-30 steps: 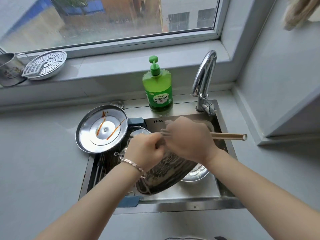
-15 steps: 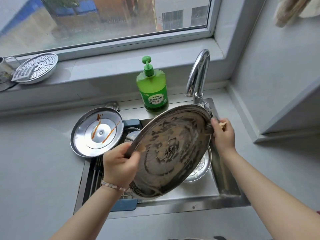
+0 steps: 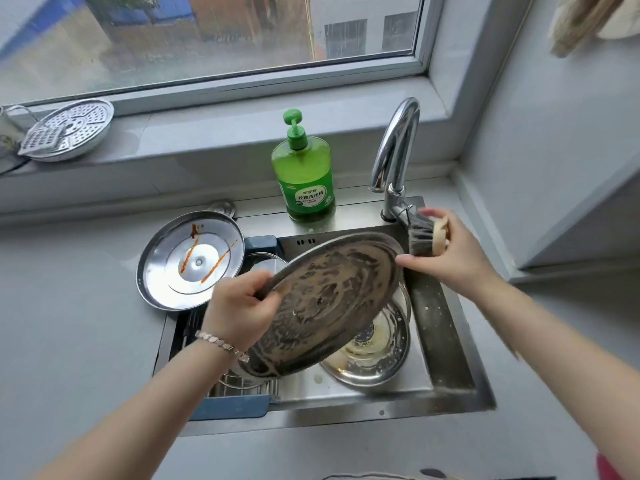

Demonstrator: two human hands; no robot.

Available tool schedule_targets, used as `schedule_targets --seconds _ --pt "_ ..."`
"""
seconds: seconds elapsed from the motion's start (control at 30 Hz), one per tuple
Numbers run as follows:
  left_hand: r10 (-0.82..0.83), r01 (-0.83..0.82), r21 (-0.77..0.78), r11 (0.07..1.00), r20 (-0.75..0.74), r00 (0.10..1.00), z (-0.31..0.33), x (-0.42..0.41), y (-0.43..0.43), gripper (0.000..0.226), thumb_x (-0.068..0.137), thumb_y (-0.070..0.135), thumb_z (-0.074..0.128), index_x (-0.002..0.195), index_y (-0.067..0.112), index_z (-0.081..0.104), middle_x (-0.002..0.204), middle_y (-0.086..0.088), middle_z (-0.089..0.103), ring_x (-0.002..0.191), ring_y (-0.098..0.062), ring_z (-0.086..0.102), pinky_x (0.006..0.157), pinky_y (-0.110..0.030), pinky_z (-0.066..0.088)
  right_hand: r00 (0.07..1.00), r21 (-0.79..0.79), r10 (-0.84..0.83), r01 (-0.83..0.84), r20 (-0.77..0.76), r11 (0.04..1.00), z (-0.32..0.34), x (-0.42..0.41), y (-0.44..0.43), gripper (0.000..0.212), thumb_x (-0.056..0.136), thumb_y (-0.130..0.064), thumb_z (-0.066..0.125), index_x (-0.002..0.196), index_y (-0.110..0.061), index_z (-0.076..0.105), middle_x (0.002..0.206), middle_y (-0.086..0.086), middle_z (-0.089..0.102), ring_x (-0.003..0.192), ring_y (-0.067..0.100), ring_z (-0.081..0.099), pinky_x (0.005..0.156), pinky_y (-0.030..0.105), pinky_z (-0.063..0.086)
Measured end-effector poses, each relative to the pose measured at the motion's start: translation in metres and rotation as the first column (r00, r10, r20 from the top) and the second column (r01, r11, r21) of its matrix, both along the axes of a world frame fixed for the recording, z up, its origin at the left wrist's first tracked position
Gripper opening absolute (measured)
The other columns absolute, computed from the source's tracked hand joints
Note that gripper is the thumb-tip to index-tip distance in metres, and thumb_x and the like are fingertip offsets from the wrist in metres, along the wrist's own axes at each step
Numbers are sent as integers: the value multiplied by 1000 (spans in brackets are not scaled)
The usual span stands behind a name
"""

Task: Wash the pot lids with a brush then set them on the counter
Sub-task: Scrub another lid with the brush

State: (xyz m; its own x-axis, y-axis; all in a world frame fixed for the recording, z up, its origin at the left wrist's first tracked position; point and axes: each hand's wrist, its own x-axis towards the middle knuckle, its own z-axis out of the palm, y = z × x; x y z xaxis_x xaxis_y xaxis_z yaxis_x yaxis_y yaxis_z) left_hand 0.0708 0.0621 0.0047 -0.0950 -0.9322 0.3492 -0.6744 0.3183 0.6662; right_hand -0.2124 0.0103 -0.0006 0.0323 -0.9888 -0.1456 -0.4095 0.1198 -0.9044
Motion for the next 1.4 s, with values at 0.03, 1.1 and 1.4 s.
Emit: schedule_targets --seconds 0.03,1.1,1.4 --pt "-50 49 26 998 22 999 -2 -3 -5 38 76 31 56 50 3 55 39 6 38 39 -7 33 38 -10 24 996 -41 92 -92 -12 995 12 5 -1 68 61 -14 86 114 -33 47 104 -11 58 89 5 61 76 18 48" --pt "901 366 921 134 -267 341 23 -107 -28 34 97 0 27 67 -6 41 61 -18 54 59 -28 58 56 -25 54 635 -119 413 -624 -653 772 30 32 48 39 76 -21 68 112 -25 53 84 -8 62 77 17 56 62 25 32" --pt "533 75 929 362 -273 801 24 -105 -21 4 95 1 37 94 2 41 71 -15 57 54 -24 61 58 -42 57 966 350 171 -95 -193 932 9 1 40 57 79 -21 70 120 -15 31 85 -2 49 72 10 50 64 24 42"
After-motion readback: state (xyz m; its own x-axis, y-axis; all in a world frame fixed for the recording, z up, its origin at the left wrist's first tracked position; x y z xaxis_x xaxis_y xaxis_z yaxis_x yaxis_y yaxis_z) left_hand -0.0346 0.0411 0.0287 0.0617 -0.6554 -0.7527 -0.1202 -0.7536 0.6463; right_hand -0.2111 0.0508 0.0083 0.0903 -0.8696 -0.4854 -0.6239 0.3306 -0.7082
